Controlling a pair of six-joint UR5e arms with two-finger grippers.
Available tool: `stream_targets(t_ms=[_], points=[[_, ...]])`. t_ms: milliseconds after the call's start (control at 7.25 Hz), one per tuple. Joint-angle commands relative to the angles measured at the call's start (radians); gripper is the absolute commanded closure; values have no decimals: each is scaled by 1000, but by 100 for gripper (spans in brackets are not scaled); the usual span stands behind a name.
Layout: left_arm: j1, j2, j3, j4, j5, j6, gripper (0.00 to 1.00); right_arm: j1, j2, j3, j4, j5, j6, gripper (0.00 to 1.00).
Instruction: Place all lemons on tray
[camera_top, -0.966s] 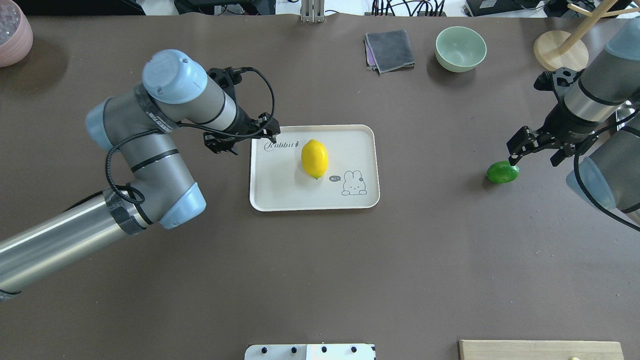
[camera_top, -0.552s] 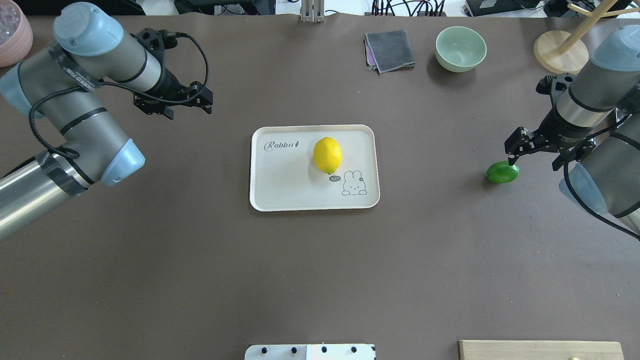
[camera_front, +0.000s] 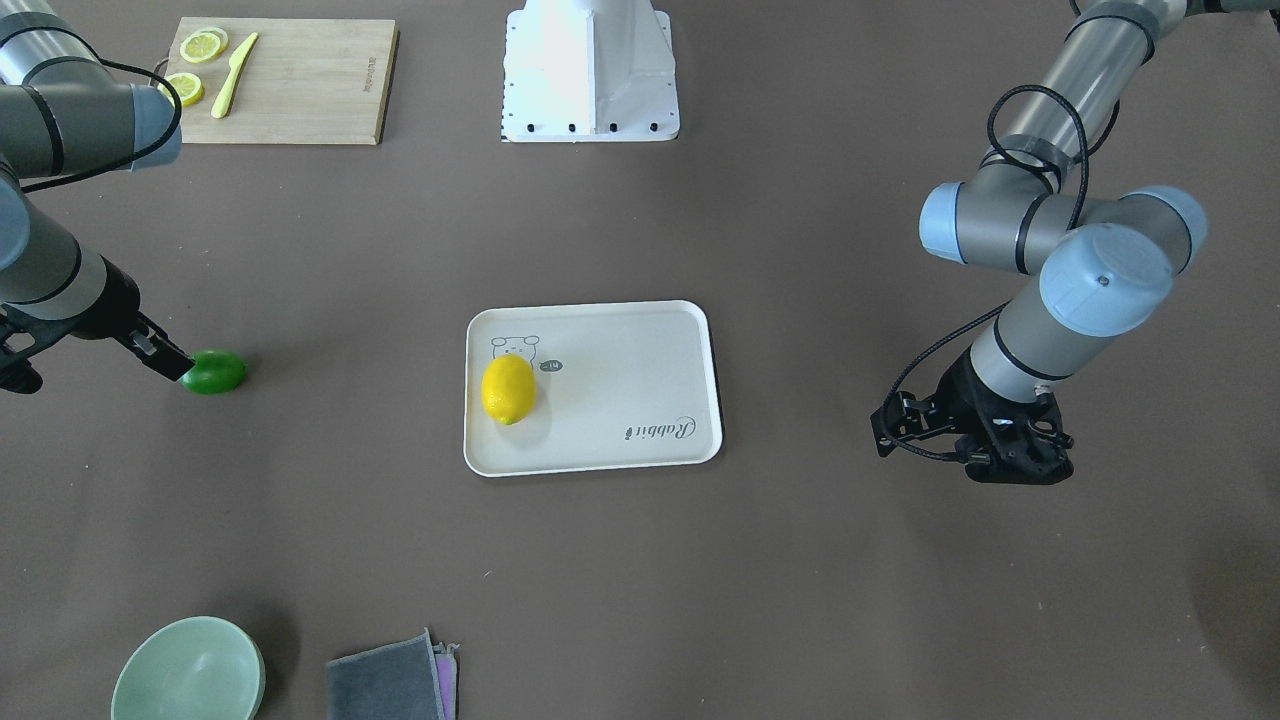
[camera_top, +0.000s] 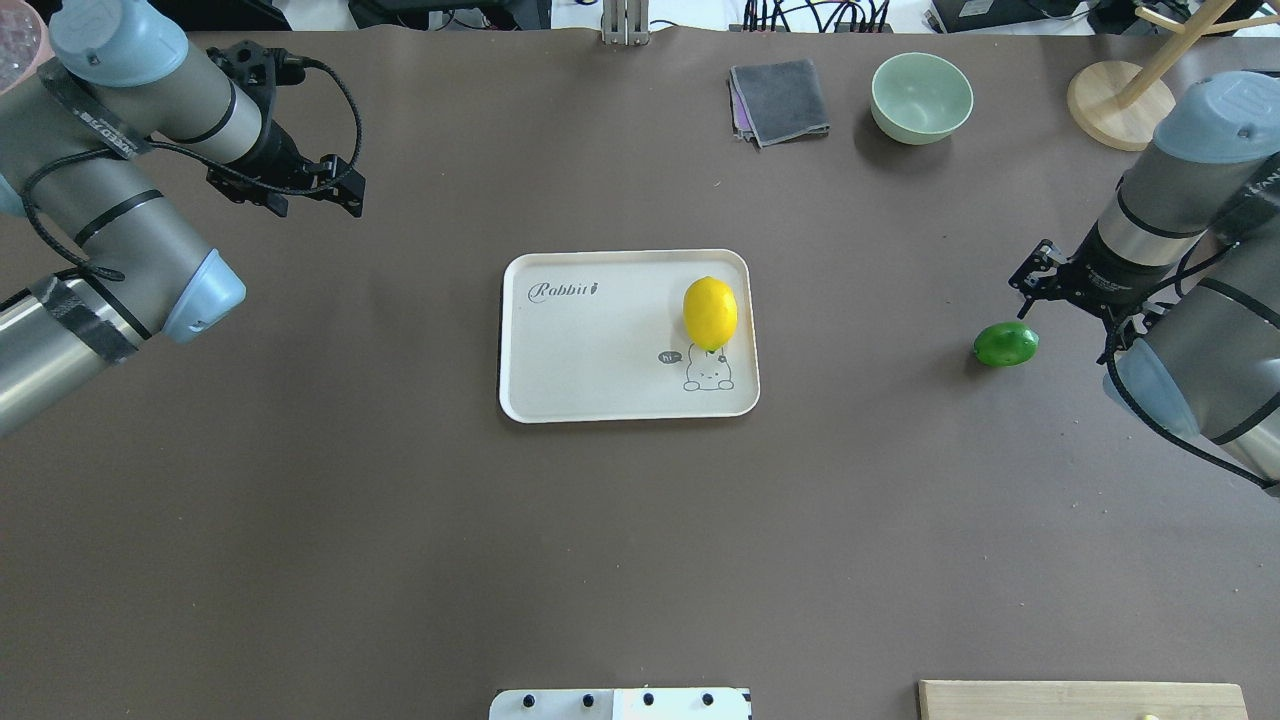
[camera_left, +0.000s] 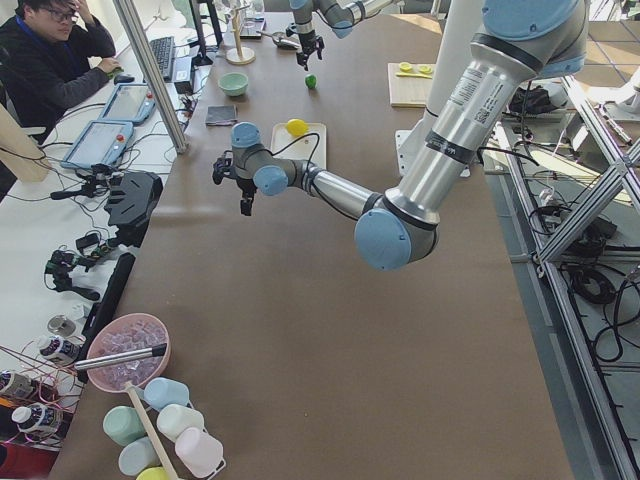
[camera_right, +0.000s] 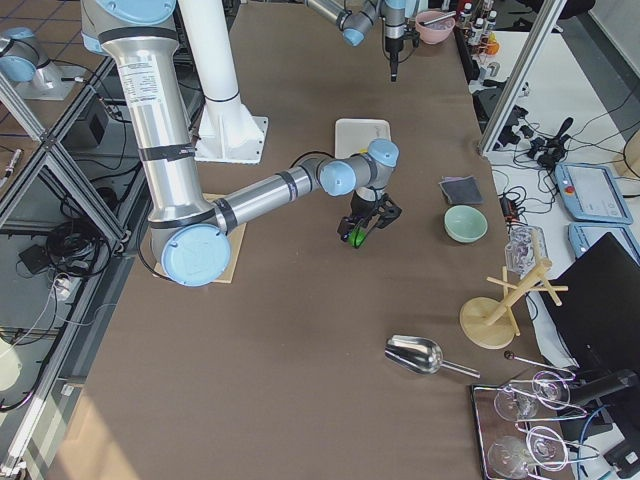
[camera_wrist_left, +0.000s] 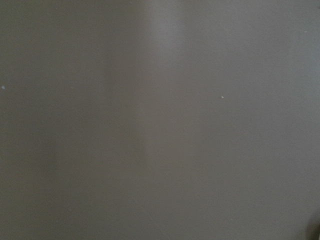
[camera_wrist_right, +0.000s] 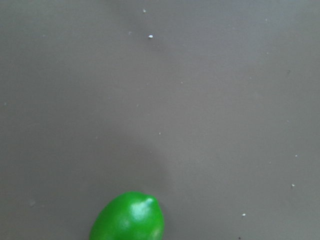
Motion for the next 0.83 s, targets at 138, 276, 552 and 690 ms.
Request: stream_targets(t_ms=[138, 276, 552, 690], points=[[-1, 0, 3, -1, 0, 4, 2, -9, 25, -133, 211, 1, 256, 1], [-1, 0, 3, -1, 0, 4, 2, -10, 34, -137, 213, 0, 278, 1], [-1, 2, 6, -1, 0, 3, 2, -21, 33, -129, 213, 4, 326, 1], [1, 2, 7, -1, 0, 3, 2, -33, 31, -128, 214, 3, 362, 1]])
